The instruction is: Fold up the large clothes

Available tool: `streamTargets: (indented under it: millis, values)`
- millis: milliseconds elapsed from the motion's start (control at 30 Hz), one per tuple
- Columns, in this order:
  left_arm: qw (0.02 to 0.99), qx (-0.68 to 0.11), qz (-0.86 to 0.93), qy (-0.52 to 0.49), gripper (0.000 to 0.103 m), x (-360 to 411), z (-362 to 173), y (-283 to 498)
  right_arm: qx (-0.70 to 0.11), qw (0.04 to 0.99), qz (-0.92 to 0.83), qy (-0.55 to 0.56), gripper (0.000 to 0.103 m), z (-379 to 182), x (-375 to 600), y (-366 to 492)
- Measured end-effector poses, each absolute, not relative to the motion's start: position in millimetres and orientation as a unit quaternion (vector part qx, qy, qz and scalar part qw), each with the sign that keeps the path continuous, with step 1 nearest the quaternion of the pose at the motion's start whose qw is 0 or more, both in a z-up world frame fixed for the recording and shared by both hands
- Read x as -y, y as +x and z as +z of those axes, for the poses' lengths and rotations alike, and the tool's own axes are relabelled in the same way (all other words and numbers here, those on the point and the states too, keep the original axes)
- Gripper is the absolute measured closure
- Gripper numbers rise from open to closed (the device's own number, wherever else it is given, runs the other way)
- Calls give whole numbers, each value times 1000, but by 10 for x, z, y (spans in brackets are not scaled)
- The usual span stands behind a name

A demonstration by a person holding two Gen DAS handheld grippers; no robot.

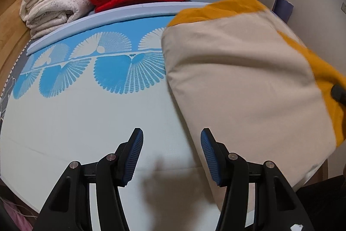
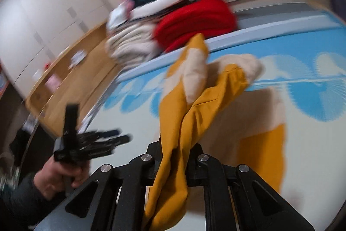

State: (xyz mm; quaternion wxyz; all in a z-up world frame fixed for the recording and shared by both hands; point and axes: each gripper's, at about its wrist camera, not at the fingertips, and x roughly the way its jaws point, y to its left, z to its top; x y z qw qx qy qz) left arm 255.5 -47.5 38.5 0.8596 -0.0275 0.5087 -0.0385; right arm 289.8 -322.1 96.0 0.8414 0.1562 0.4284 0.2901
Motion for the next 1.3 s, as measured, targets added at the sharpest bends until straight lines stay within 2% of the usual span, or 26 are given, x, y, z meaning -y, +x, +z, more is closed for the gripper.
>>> streamTargets:
  millis: [67, 200, 233, 367, 567, 633, 733, 767, 900, 933, 1067, 1133, 1233, 1300]
  values:
    - [857, -512, -43, -26, 52, 525, 363, 2570, -468, 836, 247, 143, 91, 787, 3375, 2944]
    - [851, -522, -51, -20, 52, 650, 297, 2601, -621, 768, 146, 56, 91, 0, 3403, 3028]
    - [849, -524, -54, -21, 52, 676, 279, 2610, -638, 758, 132, 31, 91, -113, 3398, 3043]
    - [837, -541, -81, -35, 52, 754, 209, 2636, -643, 756, 119, 12, 91, -197, 3460, 3054]
    - [811, -568, -123, -66, 52, 760, 124, 2642, -583, 802, 121, 43, 92, 166, 3647, 2929]
    - [799, -580, -138, -75, 52, 780, 77, 2647, -595, 791, 130, 55, 91, 100, 3686, 2923]
    - [779, -600, -163, -78, 52, 881, -12, 2636, -627, 767, 139, 17, 90, -95, 3650, 2887]
    - [774, -605, -172, -76, 52, 931, -34, 2622, -632, 762, 143, 5, 89, -132, 3616, 2876]
    - [751, -629, -200, -9, 52, 1258, -217, 2545, -648, 747, 149, 10, 70, -217, 3699, 2871]
    - [742, -642, -188, 32, 45, 1346, -349, 2523, -649, 746, 148, 11, 69, -239, 3730, 2873]
    - [728, -650, -147, 159, 44, 1596, -664, 2463, -682, 714, 155, 30, 69, -471, 3815, 2876]
    - [727, -651, -157, 153, 44, 1640, -658, 2457, -696, 702, 150, 1, 74, -611, 3788, 2854]
    - [735, -643, -166, 138, 44, 1654, -546, 2460, -690, 706, 157, -42, 89, -653, 3720, 2812]
    - [755, -622, -174, 111, 45, 1624, -376, 2488, -681, 714, 153, -62, 91, -638, 3709, 2796]
